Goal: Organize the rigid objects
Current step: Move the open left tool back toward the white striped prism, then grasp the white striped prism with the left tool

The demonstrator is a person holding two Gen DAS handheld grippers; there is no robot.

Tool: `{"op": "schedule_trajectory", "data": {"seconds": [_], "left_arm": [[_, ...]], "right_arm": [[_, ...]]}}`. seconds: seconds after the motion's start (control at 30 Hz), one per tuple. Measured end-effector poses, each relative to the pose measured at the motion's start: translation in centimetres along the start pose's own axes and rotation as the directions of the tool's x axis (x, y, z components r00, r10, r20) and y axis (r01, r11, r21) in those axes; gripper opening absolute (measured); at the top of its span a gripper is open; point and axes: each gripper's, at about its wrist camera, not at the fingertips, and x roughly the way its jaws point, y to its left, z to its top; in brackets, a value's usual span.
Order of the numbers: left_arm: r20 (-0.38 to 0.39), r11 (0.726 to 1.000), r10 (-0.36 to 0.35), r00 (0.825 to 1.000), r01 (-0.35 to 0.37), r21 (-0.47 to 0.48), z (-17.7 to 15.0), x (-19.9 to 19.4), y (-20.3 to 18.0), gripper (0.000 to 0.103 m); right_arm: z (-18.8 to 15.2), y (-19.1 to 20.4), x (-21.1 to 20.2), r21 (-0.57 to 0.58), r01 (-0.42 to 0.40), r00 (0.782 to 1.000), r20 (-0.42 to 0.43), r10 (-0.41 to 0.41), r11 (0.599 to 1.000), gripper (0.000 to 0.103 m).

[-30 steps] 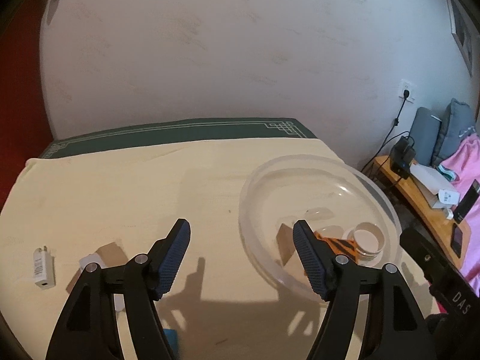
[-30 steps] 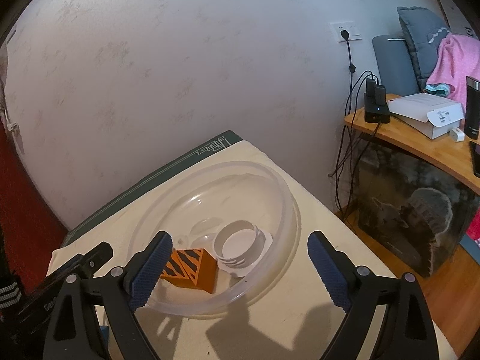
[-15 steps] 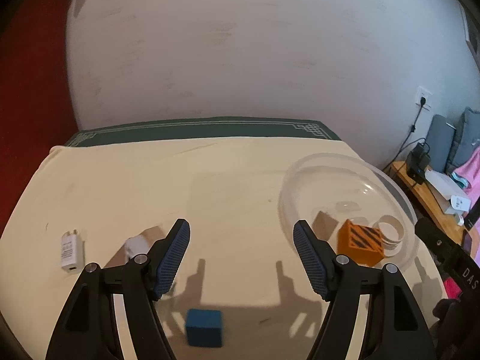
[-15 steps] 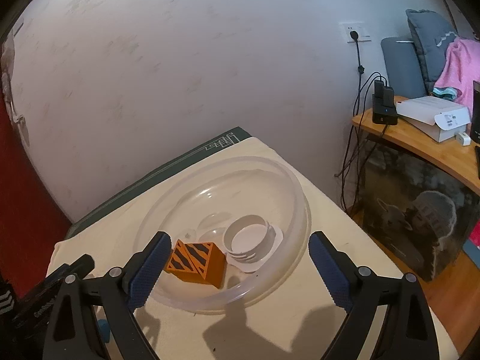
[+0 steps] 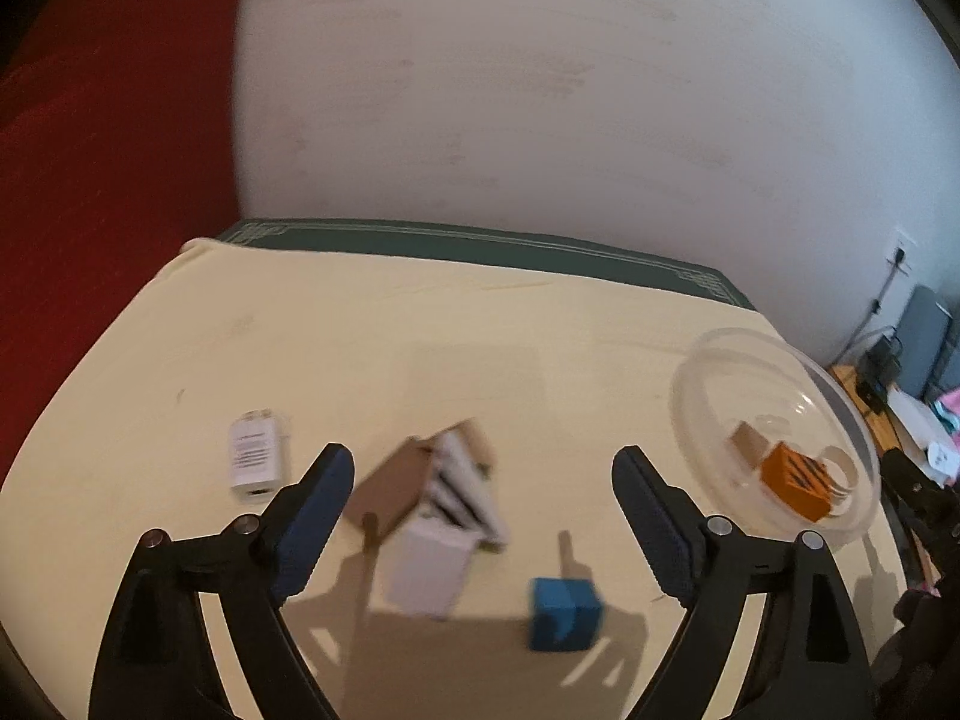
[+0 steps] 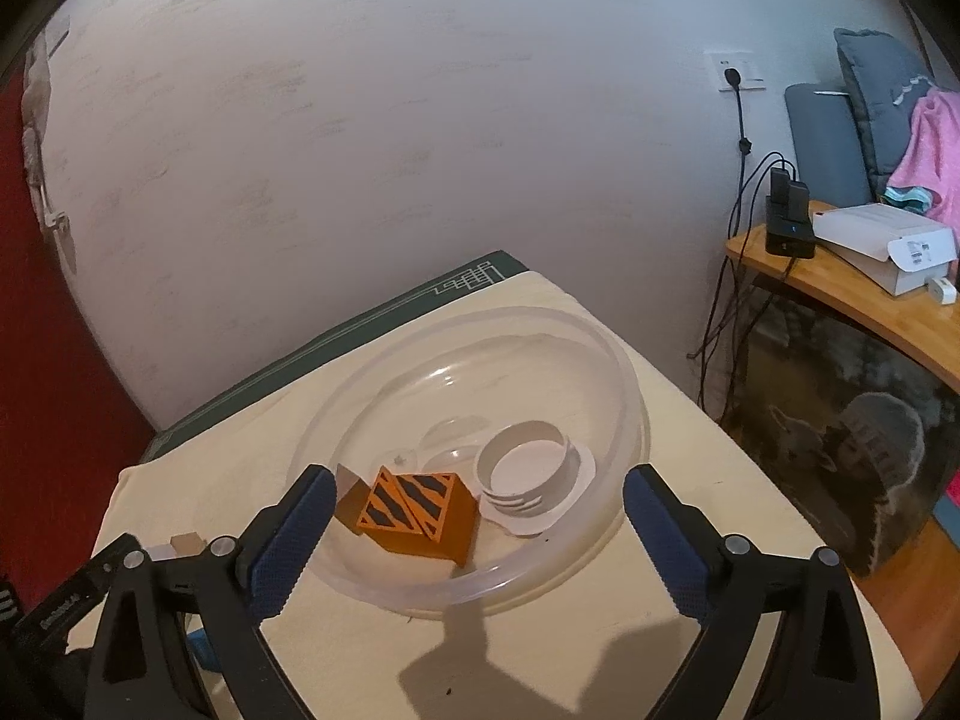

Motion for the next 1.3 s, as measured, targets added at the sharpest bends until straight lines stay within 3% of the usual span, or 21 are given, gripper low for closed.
{"op": "schedule_trajectory", "data": {"seconds": [0.23,0.47,0.87,1.13,1.2,1.3], "left_arm": [[-0.024,0.997,0.048,0.999,-0.05,-0.055,-1.0,0.3,3.8,0.089],[-0.052,0.996,0.046,0.998,-0.05,-0.079,-2.3,0.7,5.6,0.089],[-0.058,0.999,0.019,0.998,-0.021,-0.03,-3.0,0.9,5.0,0.089],[-0.107,0.999,0.021,0.994,-0.018,0.028,-3.2,2.0,3.8,0.089],[-0.123,0.998,0.026,0.992,-0.02,0.052,-3.3,2.3,3.5,0.086],[-0.129,0.995,0.033,0.991,-0.02,0.1,-3.4,2.6,2.5,0.072]], "right_arm": [[-0.4,0.4,0.3,-0.019,-0.001,1.0,-0.011,0.0,1.0,0.099],[-0.8,0.8,0.5,-0.043,0.004,1.0,-0.016,-0.005,0.999,0.099],[-1.1,1.0,0.8,-0.064,0.017,1.0,-0.024,-0.019,0.998,0.099],[-1.1,1.2,0.7,-0.072,0.014,1.0,-0.02,-0.015,0.997,0.099],[-1.2,1.4,0.6,-0.079,0.01,1.0,-0.017,-0.012,0.997,0.099],[-1.2,1.7,0.5,-0.093,0.001,1.0,-0.017,-0.002,0.996,0.099]]}}
